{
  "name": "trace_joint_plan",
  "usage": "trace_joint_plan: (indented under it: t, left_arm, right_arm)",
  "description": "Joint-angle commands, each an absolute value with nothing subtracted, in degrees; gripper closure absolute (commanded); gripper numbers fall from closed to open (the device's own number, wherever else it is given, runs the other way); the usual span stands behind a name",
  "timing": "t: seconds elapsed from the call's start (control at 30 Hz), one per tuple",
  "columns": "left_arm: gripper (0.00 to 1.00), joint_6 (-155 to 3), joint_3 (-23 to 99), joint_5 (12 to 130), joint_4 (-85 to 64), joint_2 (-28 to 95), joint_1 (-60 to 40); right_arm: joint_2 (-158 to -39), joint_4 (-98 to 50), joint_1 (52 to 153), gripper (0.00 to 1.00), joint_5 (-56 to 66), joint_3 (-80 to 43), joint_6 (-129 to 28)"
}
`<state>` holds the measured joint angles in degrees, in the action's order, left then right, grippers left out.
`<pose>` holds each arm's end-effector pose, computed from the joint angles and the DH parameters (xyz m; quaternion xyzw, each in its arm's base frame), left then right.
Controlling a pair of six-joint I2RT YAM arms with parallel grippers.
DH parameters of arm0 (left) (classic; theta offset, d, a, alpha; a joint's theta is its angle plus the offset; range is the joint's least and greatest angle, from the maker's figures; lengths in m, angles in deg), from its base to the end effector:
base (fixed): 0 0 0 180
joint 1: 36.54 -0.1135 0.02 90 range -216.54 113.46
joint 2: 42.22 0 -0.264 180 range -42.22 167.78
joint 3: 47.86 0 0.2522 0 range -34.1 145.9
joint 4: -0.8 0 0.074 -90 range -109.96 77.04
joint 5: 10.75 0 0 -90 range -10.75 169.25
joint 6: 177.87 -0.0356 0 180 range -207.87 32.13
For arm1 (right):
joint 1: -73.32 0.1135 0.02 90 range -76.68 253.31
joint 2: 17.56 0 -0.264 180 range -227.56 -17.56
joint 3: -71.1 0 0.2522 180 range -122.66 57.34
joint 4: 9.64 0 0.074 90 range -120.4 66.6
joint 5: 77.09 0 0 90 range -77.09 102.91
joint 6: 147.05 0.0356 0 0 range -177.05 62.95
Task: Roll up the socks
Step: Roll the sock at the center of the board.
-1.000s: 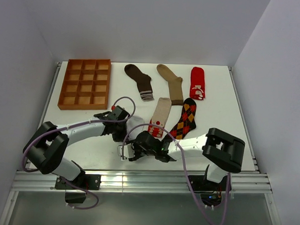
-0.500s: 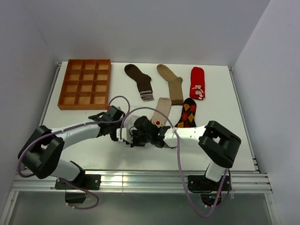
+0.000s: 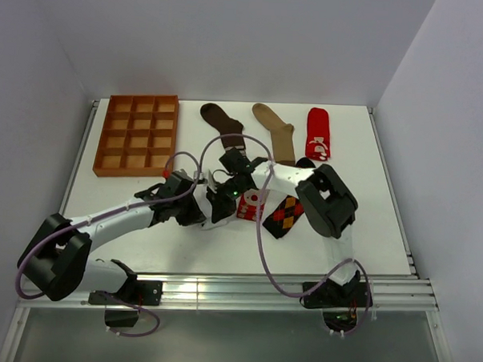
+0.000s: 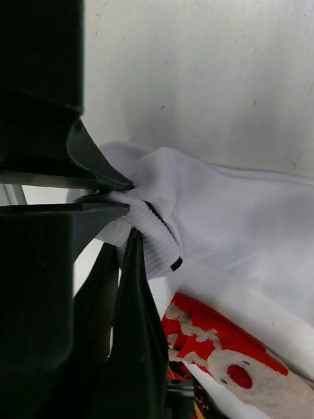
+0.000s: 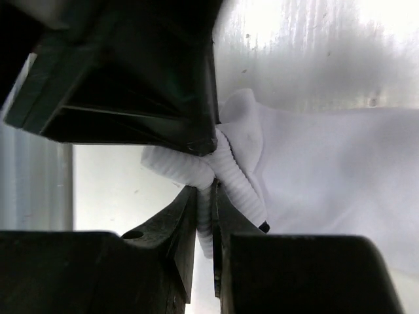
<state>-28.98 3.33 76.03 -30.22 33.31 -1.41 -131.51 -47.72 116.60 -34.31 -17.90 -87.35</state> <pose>0.2001 -0.1432 0.1751 -0.1883 0.9356 -0.2360 0.1833 0.2736 0.2935 0.1609 -0.6084 0.6576 0.4111 0.1683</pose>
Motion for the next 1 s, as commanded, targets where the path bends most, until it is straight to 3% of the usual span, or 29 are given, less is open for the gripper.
trace_joint_plan:
  t: [0.0,0.27,0.37,0.4,0.6,0.97]
  left_arm:
    - [0.84,-27.9,2.3,75.8,-32.1,31.3,-1.1]
    - [0.79,-27.5,-0.8,76.7,-29.2,32.1,-0.9]
    - [0.68,-29.2,-1.9,81.1,-29.0,29.6,-0.7]
    - [0.61,-29.6,-2.3,82.4,-29.0,28.7,-0.5]
    - [0.44,-33.5,-5.1,88.7,-24.8,20.4,-0.1]
    - [0.41,-41.8,-10.2,90.2,-7.4,21.9,4.4]
  right_arm:
    - [-138.0,-62.2,113.2,0.88,-35.3,-23.3,-88.6]
    - [-146.5,-70.7,112.3,0.87,-35.0,-34.1,-86.5]
    - [-149.6,-73.8,112.1,0.87,-34.8,-37.8,-86.7]
    - [-150.5,-75.8,112.2,0.87,-34.7,-38.9,-86.6]
    - [-155.2,-80.2,111.9,0.87,-34.7,-43.7,-86.6]
    - [-158.5,-80.2,111.7,0.87,-33.8,-46.9,-84.6]
